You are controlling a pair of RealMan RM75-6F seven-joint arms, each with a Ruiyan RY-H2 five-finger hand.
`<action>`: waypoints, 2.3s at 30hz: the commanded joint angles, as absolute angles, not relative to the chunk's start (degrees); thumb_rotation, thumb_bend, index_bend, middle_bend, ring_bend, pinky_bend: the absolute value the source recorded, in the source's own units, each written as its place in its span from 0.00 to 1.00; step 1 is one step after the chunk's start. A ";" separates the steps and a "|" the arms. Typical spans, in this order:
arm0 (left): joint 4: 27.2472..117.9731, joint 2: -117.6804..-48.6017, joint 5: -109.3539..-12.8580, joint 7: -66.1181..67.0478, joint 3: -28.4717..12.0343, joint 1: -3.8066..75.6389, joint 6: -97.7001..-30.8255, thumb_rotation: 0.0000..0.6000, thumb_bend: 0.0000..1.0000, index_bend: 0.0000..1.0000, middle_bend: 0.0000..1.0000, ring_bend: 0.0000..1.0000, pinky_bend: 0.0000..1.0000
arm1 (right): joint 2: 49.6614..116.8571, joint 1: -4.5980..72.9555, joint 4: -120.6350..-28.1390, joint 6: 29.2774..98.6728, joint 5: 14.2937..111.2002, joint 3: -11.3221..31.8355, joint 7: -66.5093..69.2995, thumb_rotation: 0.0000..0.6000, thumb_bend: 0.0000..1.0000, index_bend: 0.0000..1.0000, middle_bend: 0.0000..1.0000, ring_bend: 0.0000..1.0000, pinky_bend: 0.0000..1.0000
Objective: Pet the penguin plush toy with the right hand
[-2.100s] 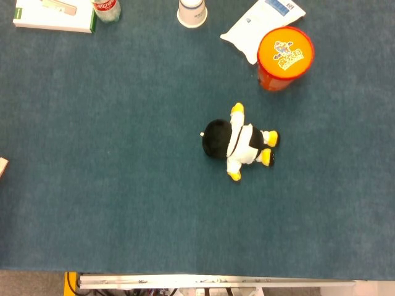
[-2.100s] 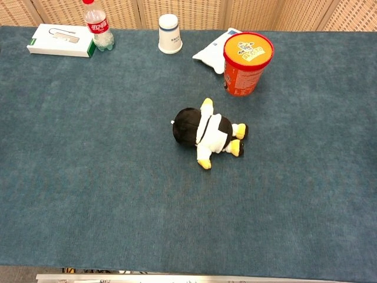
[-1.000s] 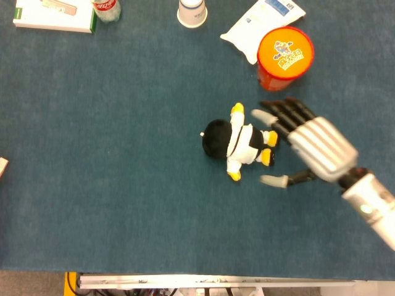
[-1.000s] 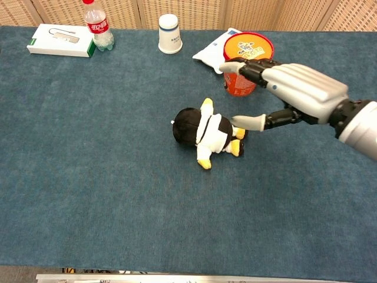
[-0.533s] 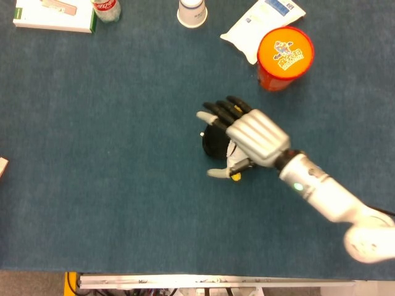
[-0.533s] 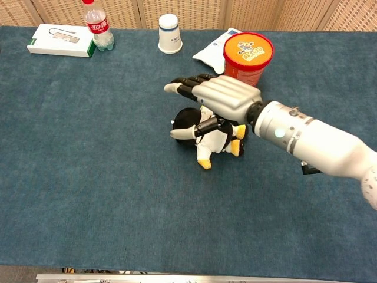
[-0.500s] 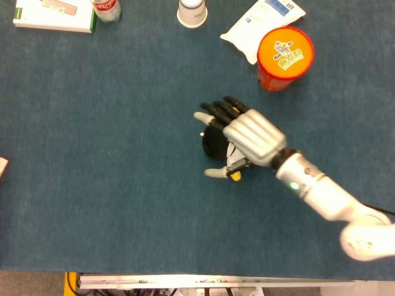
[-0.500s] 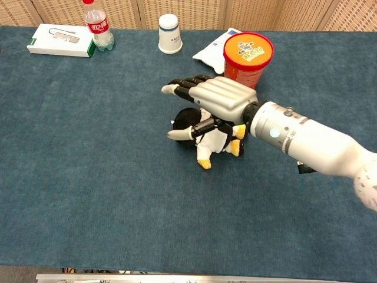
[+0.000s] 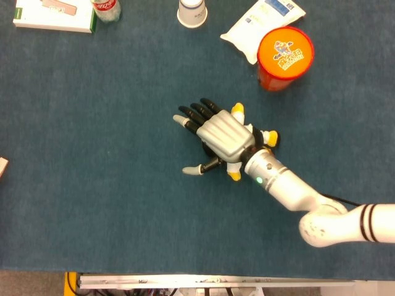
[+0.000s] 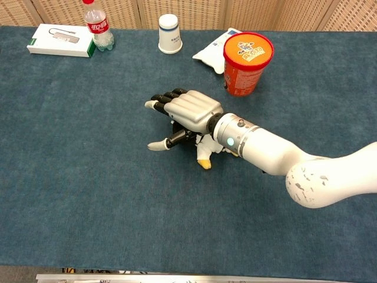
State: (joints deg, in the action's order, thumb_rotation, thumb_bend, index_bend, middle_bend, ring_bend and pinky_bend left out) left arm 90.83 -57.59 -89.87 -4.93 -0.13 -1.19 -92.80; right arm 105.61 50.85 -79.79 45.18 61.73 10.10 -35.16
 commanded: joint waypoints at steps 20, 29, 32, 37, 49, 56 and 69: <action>90.37 -57.66 -89.70 -5.24 -0.33 -1.18 -92.35 1.00 0.34 0.22 0.24 0.20 0.14 | 101.29 48.64 -84.77 49.66 65.06 4.68 -33.35 0.11 0.00 0.00 0.00 0.00 0.00; 90.55 -57.80 -89.68 -4.75 -0.43 -0.86 -91.82 1.00 0.34 0.22 0.24 0.20 0.14 | 100.80 49.48 -86.74 50.01 64.58 6.85 -32.47 0.11 0.00 0.00 0.00 0.00 0.00; 90.47 -57.79 -89.29 -4.68 -0.49 -0.72 -91.32 1.00 0.34 0.22 0.24 0.20 0.14 | 102.85 50.67 -84.23 48.83 63.24 7.30 -33.29 0.12 0.00 0.00 0.00 0.00 0.00; 90.47 -57.78 -89.24 -4.68 -0.56 -0.67 -91.26 1.00 0.34 0.22 0.24 0.20 0.14 | 105.97 51.96 -80.27 47.61 60.88 7.72 -34.35 0.11 0.00 0.00 0.00 0.00 0.00; 90.20 -57.88 -89.29 -4.81 -0.51 -0.72 -91.26 1.00 0.34 0.22 0.24 0.20 0.14 | 103.65 50.86 -82.47 48.19 59.64 4.73 -35.82 0.11 0.00 0.00 0.00 0.00 0.00; 89.91 -58.05 -88.94 -4.79 -0.81 -0.44 -90.91 1.00 0.34 0.22 0.24 0.20 0.14 | 97.86 48.35 -89.34 51.91 62.25 3.46 -34.51 0.11 0.00 0.00 0.00 0.00 0.00; 89.57 -58.19 -88.13 -5.04 -1.09 -0.45 -90.73 1.00 0.34 0.22 0.24 0.20 0.14 | 101.08 50.60 -87.26 49.68 61.00 5.19 -34.61 0.12 0.00 0.00 0.00 0.00 0.00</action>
State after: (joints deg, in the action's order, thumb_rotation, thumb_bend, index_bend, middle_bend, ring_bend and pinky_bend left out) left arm 89.58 -58.20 -88.14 -5.03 -1.08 -0.43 -90.71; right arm 100.25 50.16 -88.15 50.23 61.53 5.07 -34.36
